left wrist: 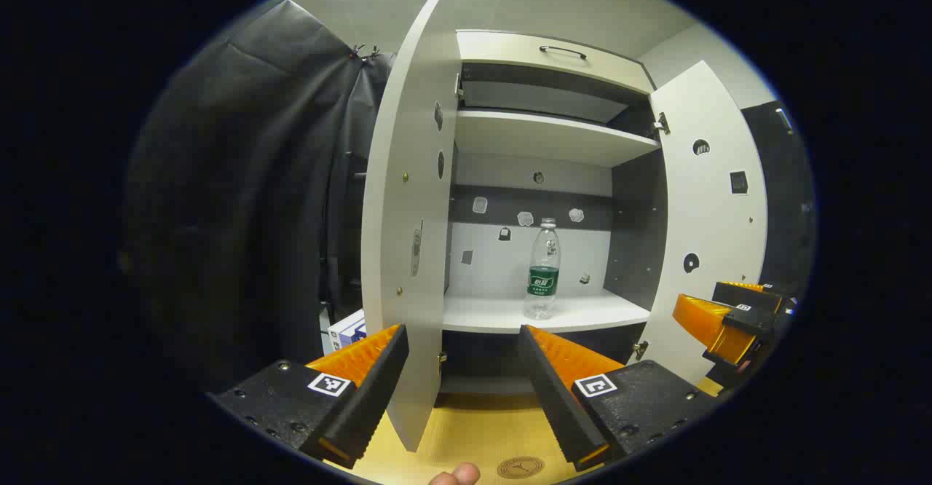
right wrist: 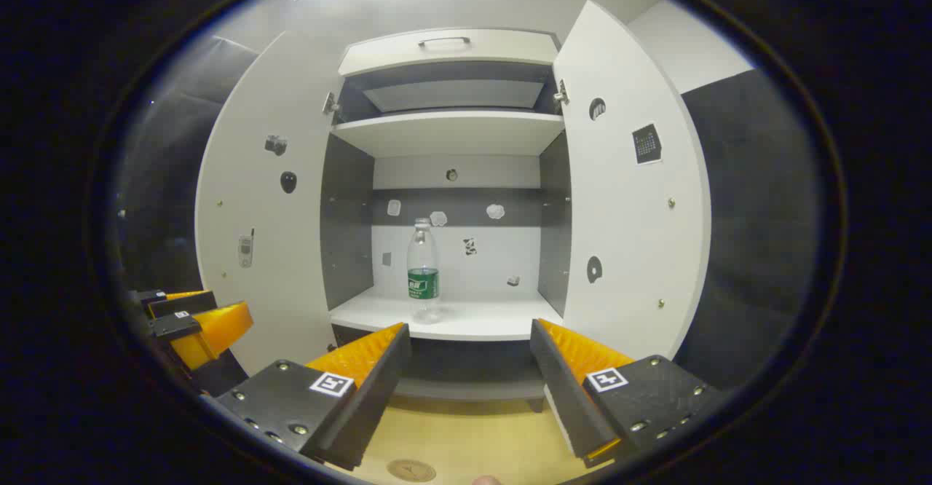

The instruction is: Grasp the bottle in the cabinet with the left hand and place it on the coaster, then close the right door with the right hand and the left door with the left hand.

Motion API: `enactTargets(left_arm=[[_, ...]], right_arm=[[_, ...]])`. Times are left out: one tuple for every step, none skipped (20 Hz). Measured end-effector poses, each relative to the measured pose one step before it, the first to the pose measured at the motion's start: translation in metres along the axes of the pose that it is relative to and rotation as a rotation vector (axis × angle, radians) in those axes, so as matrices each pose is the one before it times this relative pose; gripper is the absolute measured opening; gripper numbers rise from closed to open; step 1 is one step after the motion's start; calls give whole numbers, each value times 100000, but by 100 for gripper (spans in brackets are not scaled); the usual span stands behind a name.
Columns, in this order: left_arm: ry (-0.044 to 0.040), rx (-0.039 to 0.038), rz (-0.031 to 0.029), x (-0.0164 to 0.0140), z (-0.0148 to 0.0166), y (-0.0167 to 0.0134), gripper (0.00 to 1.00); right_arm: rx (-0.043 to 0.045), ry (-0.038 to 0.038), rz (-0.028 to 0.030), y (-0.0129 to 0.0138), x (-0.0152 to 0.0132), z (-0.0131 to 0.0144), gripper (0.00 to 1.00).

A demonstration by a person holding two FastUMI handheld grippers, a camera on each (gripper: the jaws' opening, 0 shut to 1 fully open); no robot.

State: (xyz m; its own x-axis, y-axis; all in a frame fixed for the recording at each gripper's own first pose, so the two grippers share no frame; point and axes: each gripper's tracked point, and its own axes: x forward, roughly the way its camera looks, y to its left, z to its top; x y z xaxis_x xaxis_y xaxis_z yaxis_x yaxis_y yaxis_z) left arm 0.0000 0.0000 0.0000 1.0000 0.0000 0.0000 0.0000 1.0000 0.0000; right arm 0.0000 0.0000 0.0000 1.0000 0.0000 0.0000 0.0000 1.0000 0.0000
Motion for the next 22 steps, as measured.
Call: enactTargets(left_arm=[[339,237,-2,49,-5,-51,96],[-334,105,104,20,133,-51,92],[-752,275,-439,44,175,-166,92],[-237,475,173,74,149,32,96],[-566,591,372,-56,116,95,96],[-607,19,-16,57,263,-127,92],[164,181,-503,-21,21,-260,92],[-70,282,-303,87,90,-132,96],[-137,554,-186,36,25,-87,96],[-263,475,-18,93,115,-38,96],[-123,401,-205,41,16,-124,96],[155,94,-149,19,-33,-88,96],[168,186,-194,118,-81,-47,96],[-16,293,83,95,-8,5,96],[97,410,-6,70,-119,22,96],[-42,224,-16,87,-23,-63,92],[120,67,-38,137,-59,-26,96],[251,11,-306,170,-38,-109,96],[-21,-90,-352,145,-41,-144,96],[-170,-75,-284,277,113,-159,96],[43,74,-270,316,-45,-203,96],[4,23,-364,386,58,-244,96]], right_arm=[[1176,-14,-231,-156,66,64,100],[1411,-200,214,-133,88,80,100],[265,68,-419,-187,75,52,100],[-254,17,-533,-339,1,22,100],[-512,-132,-205,-160,48,54,100],[-434,23,-11,-32,-20,-84,100],[-51,456,-190,-16,27,-140,100],[212,218,394,90,69,-74,100],[251,317,360,82,96,-28,100],[88,246,207,-86,10,-157,100],[-21,208,-6,-17,108,-32,100],[6,64,202,32,-4,-50,100],[194,167,37,-35,31,-34,100],[134,195,95,58,52,-105,100],[3,180,83,-16,67,-37,100],[-17,-25,-93,-153,42,-41,100],[168,115,34,-29,127,1,100],[421,290,50,-65,71,-85,100],[426,142,-25,-57,126,36,97],[265,173,-8,-61,87,6,100],[50,50,-94,-126,77,74,100],[-147,-52,-202,-111,64,63,100]])
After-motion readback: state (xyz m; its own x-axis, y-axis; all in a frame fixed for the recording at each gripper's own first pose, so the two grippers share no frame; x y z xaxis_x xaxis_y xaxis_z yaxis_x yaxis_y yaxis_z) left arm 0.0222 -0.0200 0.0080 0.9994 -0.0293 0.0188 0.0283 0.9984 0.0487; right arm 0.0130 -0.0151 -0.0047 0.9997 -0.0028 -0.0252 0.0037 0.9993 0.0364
